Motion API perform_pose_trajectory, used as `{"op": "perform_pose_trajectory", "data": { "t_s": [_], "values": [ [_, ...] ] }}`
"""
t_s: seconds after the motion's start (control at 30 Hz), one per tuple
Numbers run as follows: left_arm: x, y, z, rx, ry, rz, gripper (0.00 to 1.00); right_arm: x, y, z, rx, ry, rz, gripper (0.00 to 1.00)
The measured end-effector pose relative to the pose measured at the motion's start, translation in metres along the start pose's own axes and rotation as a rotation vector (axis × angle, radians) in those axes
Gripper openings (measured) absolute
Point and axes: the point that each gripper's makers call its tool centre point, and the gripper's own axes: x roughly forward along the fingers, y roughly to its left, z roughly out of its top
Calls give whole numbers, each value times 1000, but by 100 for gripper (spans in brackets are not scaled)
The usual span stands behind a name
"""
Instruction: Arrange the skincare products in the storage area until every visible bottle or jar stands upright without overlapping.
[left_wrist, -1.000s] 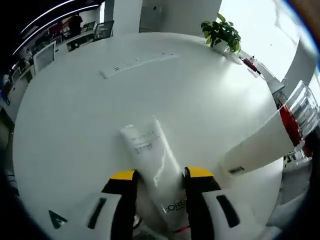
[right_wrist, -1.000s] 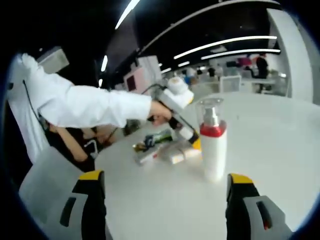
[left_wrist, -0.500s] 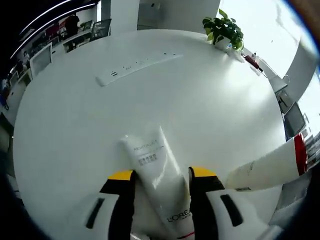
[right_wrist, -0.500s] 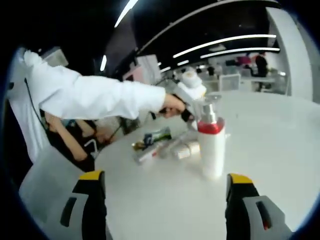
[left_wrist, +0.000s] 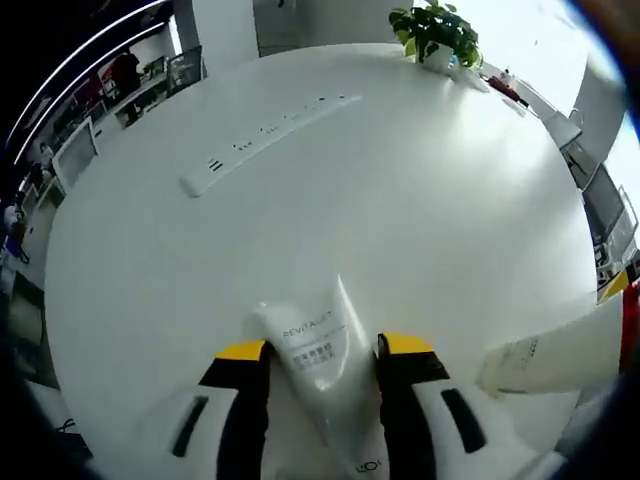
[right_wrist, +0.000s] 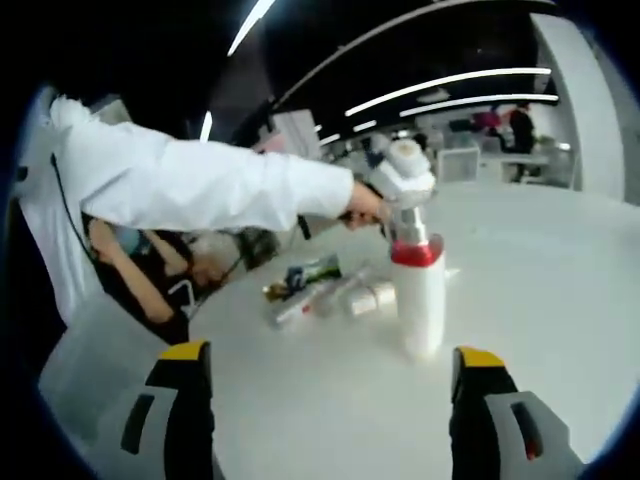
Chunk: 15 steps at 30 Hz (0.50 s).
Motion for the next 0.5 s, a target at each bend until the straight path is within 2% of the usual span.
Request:
{"op": "perform_pose_trajectory", "data": {
  "t_s": [0.1, 0.23, 0.3, 0.5],
  "values": [
    [-1, 0, -1, -14, 6, 4, 39, 1, 0, 0, 4, 0, 4, 97],
    [4, 9, 2, -32, 17, 9, 35, 2, 1, -4, -6, 19, 7, 96],
    [5, 12, 4, -60, -6, 19, 33, 3, 3, -5, -10, 23, 14, 96],
    [5, 18, 3, -69, -17, 4, 29, 5, 9, -6, -15, 34, 36, 90]
  ]
}}
